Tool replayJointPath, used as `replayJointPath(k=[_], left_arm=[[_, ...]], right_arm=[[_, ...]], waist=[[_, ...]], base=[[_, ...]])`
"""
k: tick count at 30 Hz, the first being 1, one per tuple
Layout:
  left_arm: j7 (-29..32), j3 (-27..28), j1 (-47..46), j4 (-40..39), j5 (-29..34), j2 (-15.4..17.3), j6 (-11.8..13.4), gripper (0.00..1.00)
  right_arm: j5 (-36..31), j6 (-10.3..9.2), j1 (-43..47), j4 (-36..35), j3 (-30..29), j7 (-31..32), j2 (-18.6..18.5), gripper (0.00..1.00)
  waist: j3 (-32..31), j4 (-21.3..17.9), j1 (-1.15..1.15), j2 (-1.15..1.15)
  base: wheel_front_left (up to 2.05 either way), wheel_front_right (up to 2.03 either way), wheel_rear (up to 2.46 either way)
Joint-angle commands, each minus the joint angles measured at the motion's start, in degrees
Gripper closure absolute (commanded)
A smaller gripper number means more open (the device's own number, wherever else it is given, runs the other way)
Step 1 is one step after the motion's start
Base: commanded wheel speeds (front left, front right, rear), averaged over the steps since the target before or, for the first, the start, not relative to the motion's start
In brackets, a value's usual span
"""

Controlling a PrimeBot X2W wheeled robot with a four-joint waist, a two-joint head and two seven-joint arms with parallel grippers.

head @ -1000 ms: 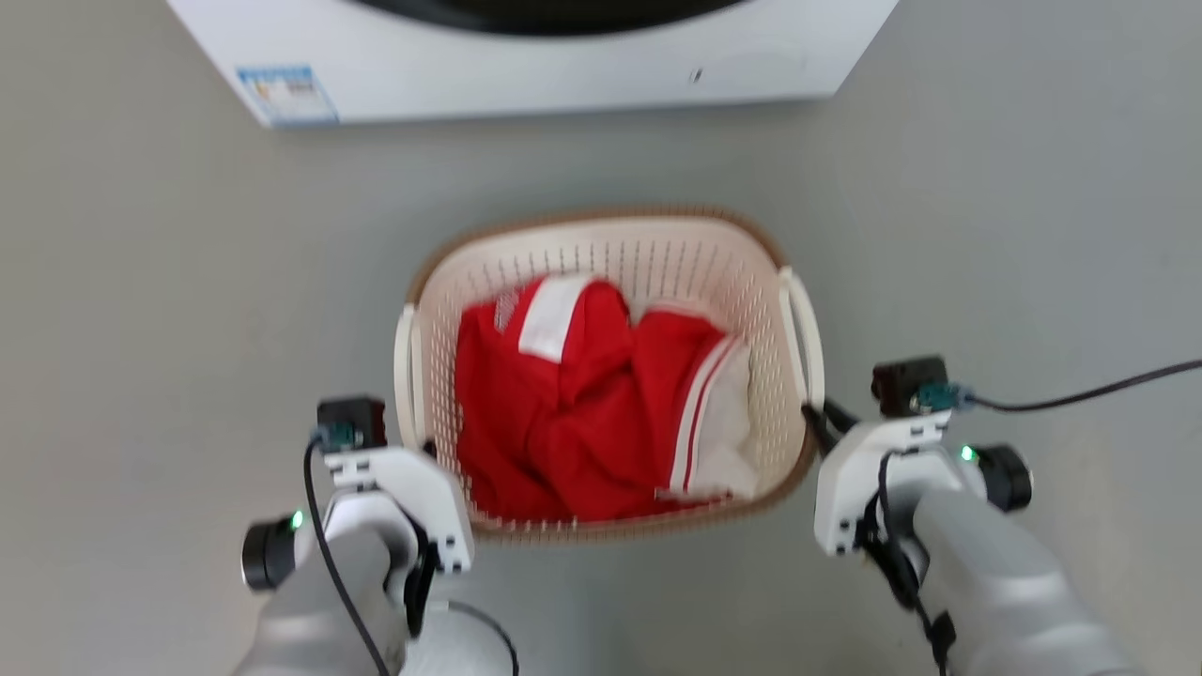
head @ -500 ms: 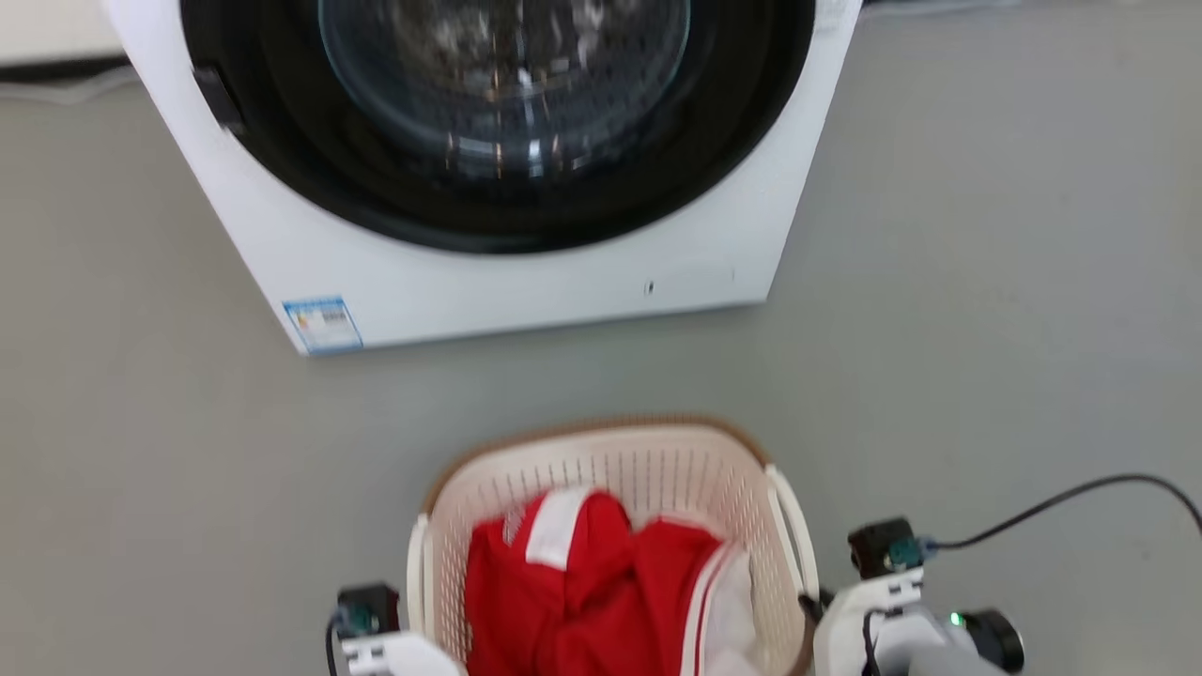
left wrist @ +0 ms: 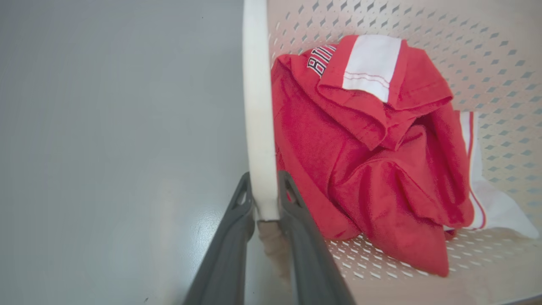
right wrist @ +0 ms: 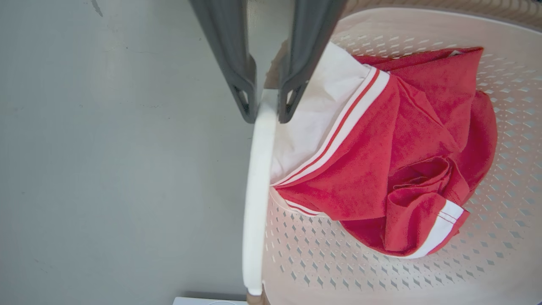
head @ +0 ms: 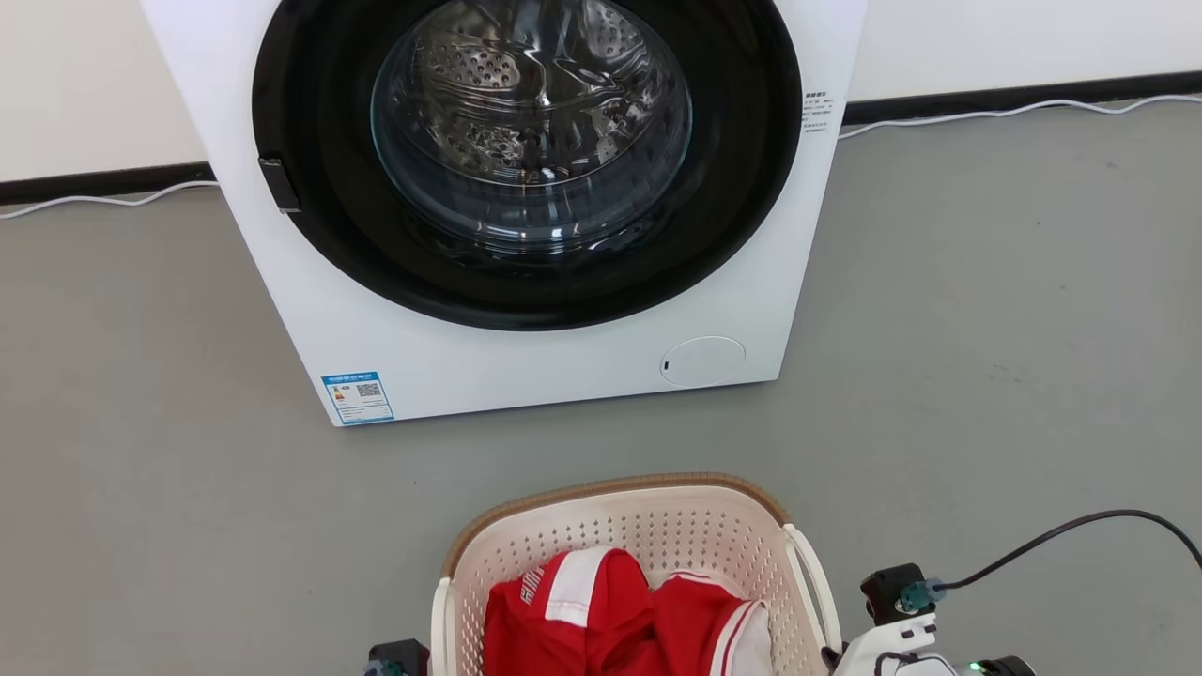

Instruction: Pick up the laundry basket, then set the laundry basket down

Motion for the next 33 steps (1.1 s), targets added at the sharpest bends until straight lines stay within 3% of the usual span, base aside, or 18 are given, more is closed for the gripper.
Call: replayJointPath(k=[1, 33], left_arm=[[-0.49, 0.61, -0.7, -1.23, -0.39, 0.91, 0.79, 1.0], [-2.72, -6.12, -2.53, 0.51, -7.83, 0.91, 1.39, 1.0]], right_arm=[[-1.25, -0.1, 0.27, -0.94, 1.16, -0.14, -0.14, 1.0], [-3.59, -0.1, 1.76, -5.05, -0.69, 2.61, -0.14, 1.0]], waist=[[-0.09, 0.05, 0.01, 0.0], [-1.46, -1.37, 0.01, 0.0]], base=[[0.0, 0.0, 0.0], [0.0, 0.0, 0.0]])
